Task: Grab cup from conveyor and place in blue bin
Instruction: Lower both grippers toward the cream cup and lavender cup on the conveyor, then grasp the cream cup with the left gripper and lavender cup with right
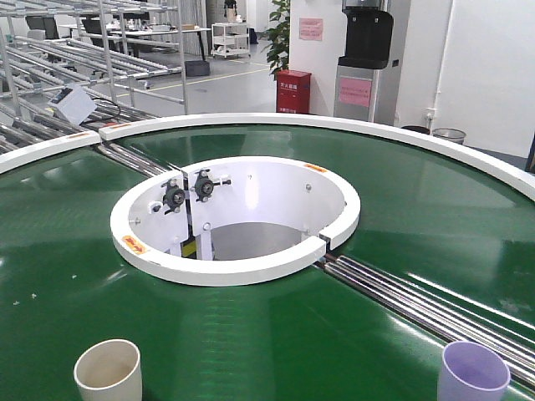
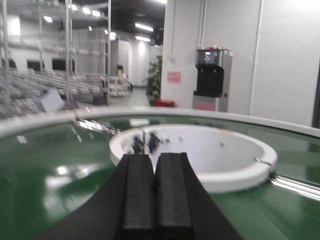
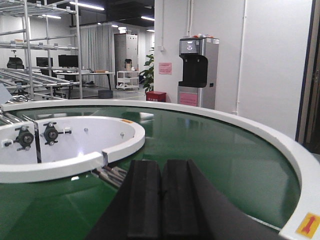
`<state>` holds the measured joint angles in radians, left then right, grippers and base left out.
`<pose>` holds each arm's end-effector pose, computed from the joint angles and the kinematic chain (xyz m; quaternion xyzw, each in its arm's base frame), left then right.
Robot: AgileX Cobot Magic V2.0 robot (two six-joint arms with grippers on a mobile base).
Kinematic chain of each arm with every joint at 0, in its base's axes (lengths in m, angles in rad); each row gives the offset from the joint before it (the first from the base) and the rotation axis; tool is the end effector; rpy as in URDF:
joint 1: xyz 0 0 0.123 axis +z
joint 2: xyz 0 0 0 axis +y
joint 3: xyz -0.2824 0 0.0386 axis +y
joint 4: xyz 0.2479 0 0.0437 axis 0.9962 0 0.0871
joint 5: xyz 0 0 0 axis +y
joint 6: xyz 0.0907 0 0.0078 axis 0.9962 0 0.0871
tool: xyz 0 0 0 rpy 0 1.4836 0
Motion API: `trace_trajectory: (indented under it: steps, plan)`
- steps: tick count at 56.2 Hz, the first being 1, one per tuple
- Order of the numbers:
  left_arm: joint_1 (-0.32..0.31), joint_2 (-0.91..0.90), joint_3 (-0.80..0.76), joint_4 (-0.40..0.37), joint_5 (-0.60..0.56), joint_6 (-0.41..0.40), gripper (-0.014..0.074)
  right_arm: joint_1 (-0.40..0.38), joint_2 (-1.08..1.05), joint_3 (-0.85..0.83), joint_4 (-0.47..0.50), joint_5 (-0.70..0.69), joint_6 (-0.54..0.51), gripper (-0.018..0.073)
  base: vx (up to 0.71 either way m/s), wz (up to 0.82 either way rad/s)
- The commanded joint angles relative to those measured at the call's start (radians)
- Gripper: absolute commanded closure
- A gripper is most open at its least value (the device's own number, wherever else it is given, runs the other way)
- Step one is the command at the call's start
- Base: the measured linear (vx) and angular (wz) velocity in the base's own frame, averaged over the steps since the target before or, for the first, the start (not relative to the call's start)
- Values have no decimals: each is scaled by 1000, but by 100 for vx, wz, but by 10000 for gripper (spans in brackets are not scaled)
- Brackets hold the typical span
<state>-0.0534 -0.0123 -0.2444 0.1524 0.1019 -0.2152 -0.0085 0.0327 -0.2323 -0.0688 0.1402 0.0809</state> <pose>0.0342 -0.0004 0.2851 -0.0092 0.6161 -0.0413 0.7866 0.0434 -0.0013 0.2760 0.0106 0.6532 -0.0015 0.7571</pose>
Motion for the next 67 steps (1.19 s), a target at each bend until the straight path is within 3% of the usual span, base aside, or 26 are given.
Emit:
trace_trajectory:
  steps: [1,11,20,27,35,48,56,67]
  plan:
    - [1,61,-178,37,35,82,596,1,96,-166,-7,65,0,568,0,0]
    - [1,277,-355,39,163,95,596,1,302,-316,-7,126,0,568,0,0]
    - [1,428,-363,39,198,94,587,1,432,-320,-7,124,0,561,0,0]
    - [1,529,-363,39,281,94,529,1,500,-320,-7,119,0,536,0,0]
    - [1,607,-363,39,337,94,387,1,554,-320,-19,121,0,450,0,0]
    - [1,717,-361,36,338,89,148,1,617,-320,-48,120,0,188,0,0]
    - [-3,793,-364,-18,309,89,120,1,624,-315,-51,114,0,84,0,0]
    - [-22,975,-482,-101,315,162,120,1,624,-314,-51,114,0,76,0,0]
